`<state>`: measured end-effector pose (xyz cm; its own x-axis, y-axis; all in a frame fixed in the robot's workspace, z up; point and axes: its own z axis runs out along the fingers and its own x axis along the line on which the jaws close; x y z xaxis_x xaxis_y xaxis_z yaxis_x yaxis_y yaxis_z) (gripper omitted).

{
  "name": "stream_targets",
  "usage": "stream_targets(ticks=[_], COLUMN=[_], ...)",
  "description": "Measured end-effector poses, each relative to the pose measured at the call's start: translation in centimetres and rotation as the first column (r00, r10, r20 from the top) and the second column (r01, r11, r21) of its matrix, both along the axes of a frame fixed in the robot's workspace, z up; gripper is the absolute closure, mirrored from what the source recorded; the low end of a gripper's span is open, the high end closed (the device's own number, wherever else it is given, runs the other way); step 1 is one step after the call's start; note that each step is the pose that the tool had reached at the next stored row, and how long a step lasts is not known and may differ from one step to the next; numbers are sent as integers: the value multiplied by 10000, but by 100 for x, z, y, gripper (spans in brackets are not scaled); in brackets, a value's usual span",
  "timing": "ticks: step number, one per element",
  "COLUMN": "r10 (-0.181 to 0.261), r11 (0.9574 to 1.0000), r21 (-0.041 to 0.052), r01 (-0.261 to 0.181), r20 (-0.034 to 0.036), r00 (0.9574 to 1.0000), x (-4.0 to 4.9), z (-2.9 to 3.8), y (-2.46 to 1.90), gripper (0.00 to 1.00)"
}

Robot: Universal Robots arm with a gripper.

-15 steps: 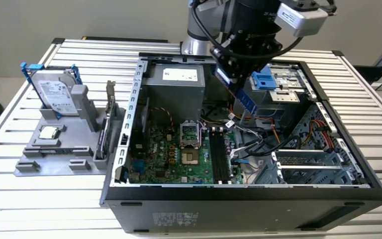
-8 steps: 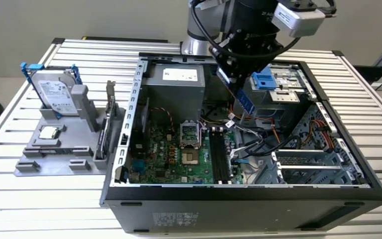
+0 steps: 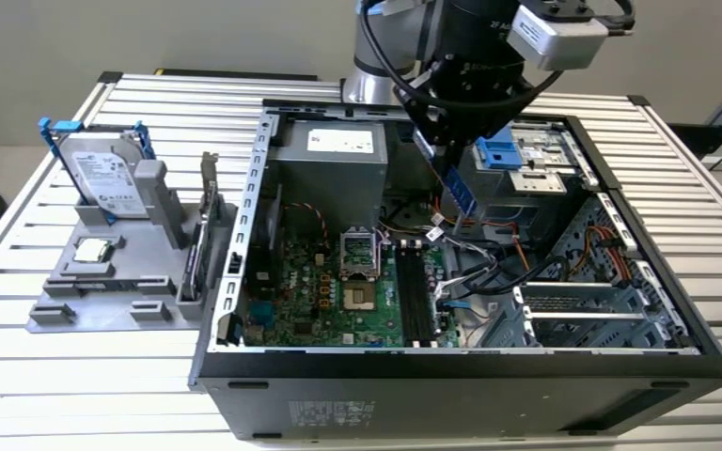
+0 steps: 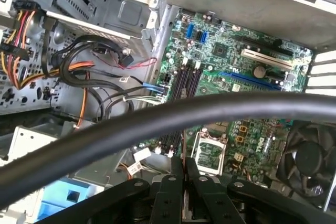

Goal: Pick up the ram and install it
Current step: 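Insert the ram into the slot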

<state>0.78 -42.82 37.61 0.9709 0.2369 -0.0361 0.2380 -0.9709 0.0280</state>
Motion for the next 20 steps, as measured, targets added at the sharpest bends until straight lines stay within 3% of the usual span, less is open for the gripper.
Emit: stream_targets(ticks=[9, 20], r10=[-695, -1020], r11=[9976, 9948], r21=[0, -1], r01=[695, 1020], r20=[0, 0], r00=[9976, 9948], x=[1, 1], z=[0, 0], y=[0, 0], gripper=[100, 100])
